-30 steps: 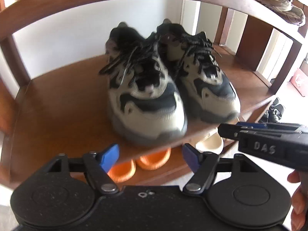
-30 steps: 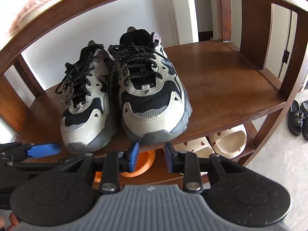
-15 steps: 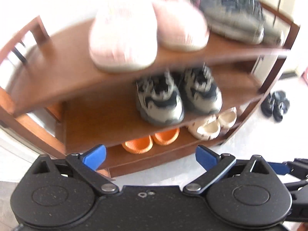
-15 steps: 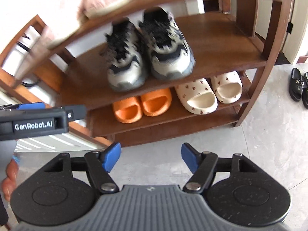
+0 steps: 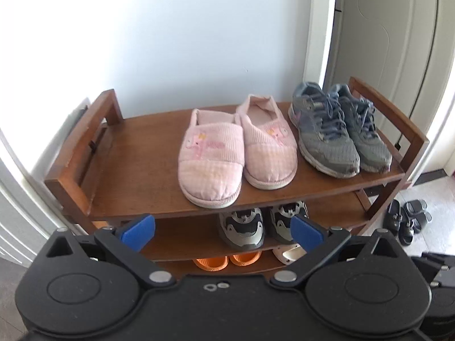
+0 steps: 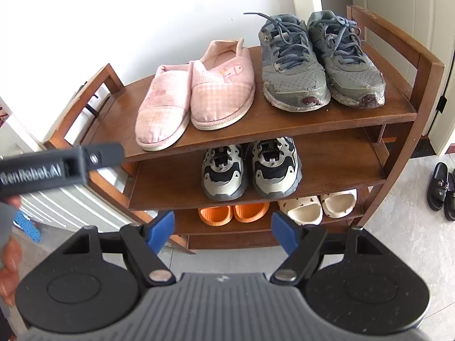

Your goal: Organize scattered shoes

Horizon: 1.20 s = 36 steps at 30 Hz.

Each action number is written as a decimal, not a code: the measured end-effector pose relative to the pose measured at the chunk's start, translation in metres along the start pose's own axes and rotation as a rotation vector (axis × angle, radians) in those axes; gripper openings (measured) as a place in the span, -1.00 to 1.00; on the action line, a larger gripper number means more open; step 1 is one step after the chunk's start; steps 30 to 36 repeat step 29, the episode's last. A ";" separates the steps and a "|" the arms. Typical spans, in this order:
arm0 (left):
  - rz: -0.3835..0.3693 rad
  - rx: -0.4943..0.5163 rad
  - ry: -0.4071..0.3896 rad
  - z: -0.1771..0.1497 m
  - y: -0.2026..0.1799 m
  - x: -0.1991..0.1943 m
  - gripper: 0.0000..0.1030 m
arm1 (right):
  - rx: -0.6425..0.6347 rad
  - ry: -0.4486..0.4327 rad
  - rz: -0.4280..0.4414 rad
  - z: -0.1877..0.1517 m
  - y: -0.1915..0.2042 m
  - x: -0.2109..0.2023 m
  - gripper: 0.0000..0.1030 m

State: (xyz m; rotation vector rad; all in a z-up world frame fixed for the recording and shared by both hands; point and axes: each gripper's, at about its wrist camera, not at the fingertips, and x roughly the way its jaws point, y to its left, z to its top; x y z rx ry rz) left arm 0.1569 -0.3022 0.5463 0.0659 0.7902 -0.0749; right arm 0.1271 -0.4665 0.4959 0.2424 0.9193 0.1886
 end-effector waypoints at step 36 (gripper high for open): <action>-0.079 0.026 -0.080 -0.009 0.020 -0.076 0.99 | 0.074 0.044 -0.032 -0.063 0.054 -0.056 0.52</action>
